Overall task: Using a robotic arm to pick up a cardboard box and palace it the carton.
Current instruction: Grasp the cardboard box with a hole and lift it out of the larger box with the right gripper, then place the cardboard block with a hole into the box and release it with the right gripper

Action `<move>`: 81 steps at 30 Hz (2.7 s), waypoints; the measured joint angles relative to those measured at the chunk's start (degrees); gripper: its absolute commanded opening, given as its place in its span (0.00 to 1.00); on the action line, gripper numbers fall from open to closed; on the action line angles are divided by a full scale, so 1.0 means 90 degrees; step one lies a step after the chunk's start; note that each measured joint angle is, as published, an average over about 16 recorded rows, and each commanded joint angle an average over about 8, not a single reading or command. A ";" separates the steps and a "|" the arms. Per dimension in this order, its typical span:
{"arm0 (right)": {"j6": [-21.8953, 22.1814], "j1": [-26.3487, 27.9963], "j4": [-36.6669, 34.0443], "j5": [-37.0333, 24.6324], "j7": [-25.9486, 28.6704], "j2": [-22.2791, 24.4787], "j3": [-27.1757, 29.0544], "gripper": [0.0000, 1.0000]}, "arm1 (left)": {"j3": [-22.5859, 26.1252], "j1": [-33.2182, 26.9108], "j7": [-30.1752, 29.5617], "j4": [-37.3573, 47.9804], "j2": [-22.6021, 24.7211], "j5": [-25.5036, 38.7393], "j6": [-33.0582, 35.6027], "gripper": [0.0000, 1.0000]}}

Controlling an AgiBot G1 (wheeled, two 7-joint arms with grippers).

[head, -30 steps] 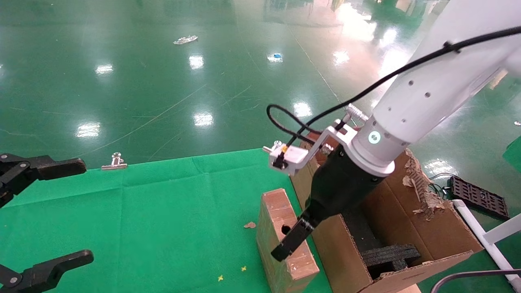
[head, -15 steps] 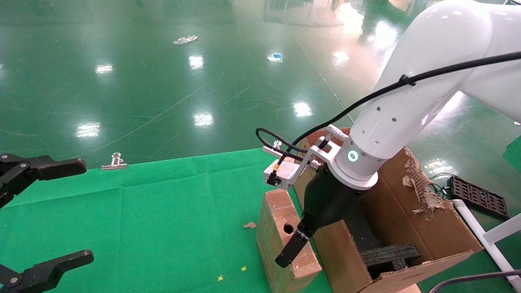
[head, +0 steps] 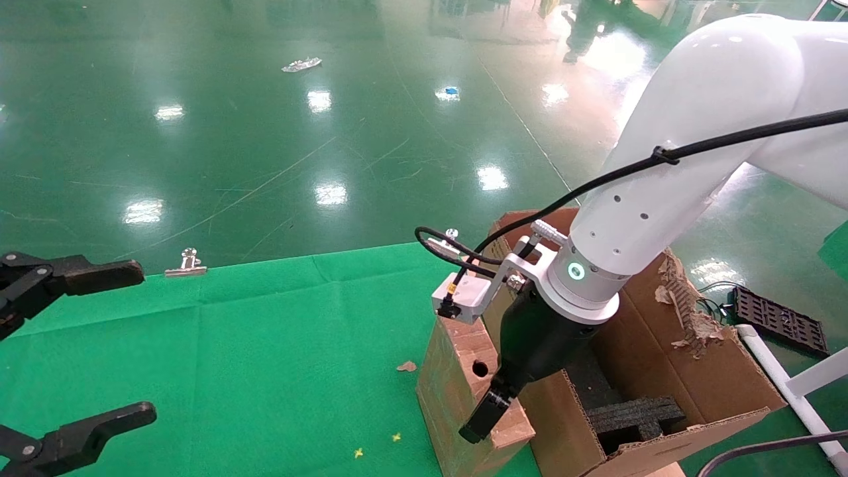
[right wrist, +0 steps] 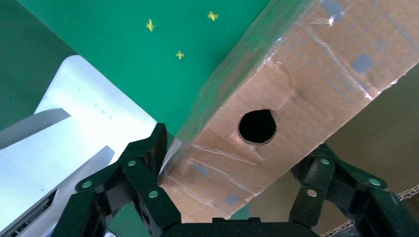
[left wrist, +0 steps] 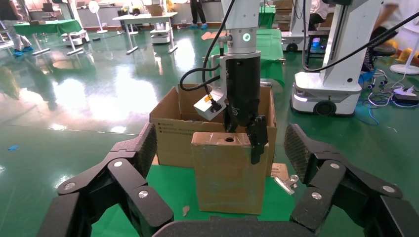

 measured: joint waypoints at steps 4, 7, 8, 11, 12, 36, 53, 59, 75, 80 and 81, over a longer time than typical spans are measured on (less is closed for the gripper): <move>0.0008 -0.0005 0.0045 -0.0034 0.0006 0.0034 -0.0018 0.00 | 0.0002 0.0000 0.0001 0.0000 -0.0001 -0.0001 -0.0001 0.00; 0.0015 -0.0007 0.0064 -0.0054 -0.0011 0.0062 -0.0024 0.00 | 0.0003 -0.0001 0.0002 0.0000 -0.0001 -0.0002 -0.0001 0.00; 0.0019 -0.0005 0.0068 -0.0060 -0.0021 0.0073 -0.0024 0.00 | 0.0003 -0.0001 0.0002 0.0000 -0.0001 -0.0002 -0.0001 0.00; 0.0031 0.0009 0.0078 -0.0074 -0.0065 0.0109 -0.0017 0.00 | 0.0005 -0.0001 0.0002 0.0000 -0.0002 -0.0003 -0.0002 0.00; 0.0037 0.0020 0.0080 -0.0077 -0.0086 0.0124 -0.0009 0.00 | 0.0005 -0.0001 0.0003 0.0000 -0.0002 -0.0004 -0.0002 0.00; 0.0271 0.1854 -0.1962 0.0081 -0.2199 0.1616 0.1178 0.00 | 0.0015 -0.0003 0.0007 0.0000 -0.0006 -0.0010 -0.0007 0.00; -0.0362 0.1505 -0.4426 -0.0623 -0.2582 0.1902 0.0682 0.00 | 0.0022 -0.0005 0.0011 0.0000 -0.0009 -0.0015 -0.0009 1.00; -0.0413 0.1004 -0.5037 -0.0618 -0.2638 0.1806 0.0533 0.00 | 0.0024 -0.0005 0.0012 0.0000 -0.0010 -0.0016 -0.0010 1.00; 0.0034 -0.0308 -0.6371 -0.0632 -0.2814 0.1246 0.0311 0.00 | 0.0030 -0.0007 0.0015 0.0000 -0.0012 -0.0021 -0.0013 1.00; 0.0256 -0.0718 -0.6657 -0.0575 -0.2871 0.1050 0.0316 0.00 | 0.0032 -0.0007 0.0016 0.0000 -0.0013 -0.0022 -0.0014 1.00; 0.0310 -0.0806 -0.6709 -0.0554 -0.2884 0.1012 0.0324 0.00 | 0.0032 -0.0007 0.0016 0.0000 -0.0013 -0.0022 -0.0014 1.00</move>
